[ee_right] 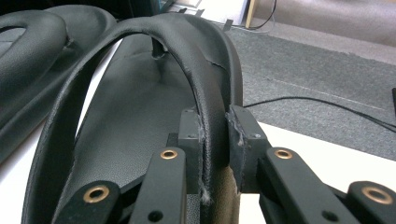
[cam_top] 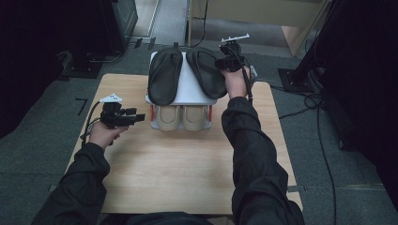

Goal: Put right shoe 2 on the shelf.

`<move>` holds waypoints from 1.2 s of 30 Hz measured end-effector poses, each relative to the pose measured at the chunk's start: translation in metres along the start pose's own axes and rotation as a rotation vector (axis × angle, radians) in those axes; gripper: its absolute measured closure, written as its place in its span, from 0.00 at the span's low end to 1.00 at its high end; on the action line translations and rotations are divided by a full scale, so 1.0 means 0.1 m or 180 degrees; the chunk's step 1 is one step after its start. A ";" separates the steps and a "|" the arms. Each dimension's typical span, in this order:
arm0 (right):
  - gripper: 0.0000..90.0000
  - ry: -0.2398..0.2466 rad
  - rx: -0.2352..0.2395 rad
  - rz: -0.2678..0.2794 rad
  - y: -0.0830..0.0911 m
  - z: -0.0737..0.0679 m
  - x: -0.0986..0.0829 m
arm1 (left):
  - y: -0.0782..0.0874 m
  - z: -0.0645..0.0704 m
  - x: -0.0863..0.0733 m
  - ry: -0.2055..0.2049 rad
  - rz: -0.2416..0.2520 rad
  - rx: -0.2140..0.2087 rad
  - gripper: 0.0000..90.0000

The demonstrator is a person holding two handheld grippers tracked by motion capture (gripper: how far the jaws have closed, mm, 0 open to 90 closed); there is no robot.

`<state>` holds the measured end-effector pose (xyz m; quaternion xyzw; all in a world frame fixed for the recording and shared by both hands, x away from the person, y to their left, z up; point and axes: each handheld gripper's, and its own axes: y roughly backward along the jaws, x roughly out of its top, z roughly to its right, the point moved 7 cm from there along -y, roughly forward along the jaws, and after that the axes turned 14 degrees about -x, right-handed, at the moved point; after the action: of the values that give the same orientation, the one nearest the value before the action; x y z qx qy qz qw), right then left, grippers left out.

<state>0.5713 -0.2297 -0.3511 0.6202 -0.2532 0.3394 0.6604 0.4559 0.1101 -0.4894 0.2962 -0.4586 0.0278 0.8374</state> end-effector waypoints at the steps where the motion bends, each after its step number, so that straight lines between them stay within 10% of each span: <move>1: 0.85 0.0004 0.0012 0.0001 -0.01 -0.02 0.00 | 0.00 0.00 0.00 0.0005 -0.0004 -0.0001 0.45; 12: 0.82 -0.0002 0.0152 -0.0065 -0.03 -0.11 -0.06 | 0.01 0.00 0.00 0.0002 -0.0006 -0.0003 0.45; 20: 0.75 0.0000 0.0535 0.0321 0.15 0.02 0.01 | 0.01 -0.02 0.00 0.0006 0.0002 0.0017 0.45; 27: 0.83 0.0391 0.0481 0.0466 0.24 0.23 -0.10 | 0.01 -0.01 0.00 -0.0008 -0.0003 0.0012 0.45; 36: 0.81 0.0373 0.0456 0.0333 0.07 0.29 -0.35 | 0.02 -0.02 0.01 -0.0001 0.0021 0.0011 0.45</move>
<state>0.5466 -0.2633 -0.3700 0.6309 -0.2212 0.4263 0.6094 0.4568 0.1124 -0.4886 0.2962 -0.4597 0.0314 0.8367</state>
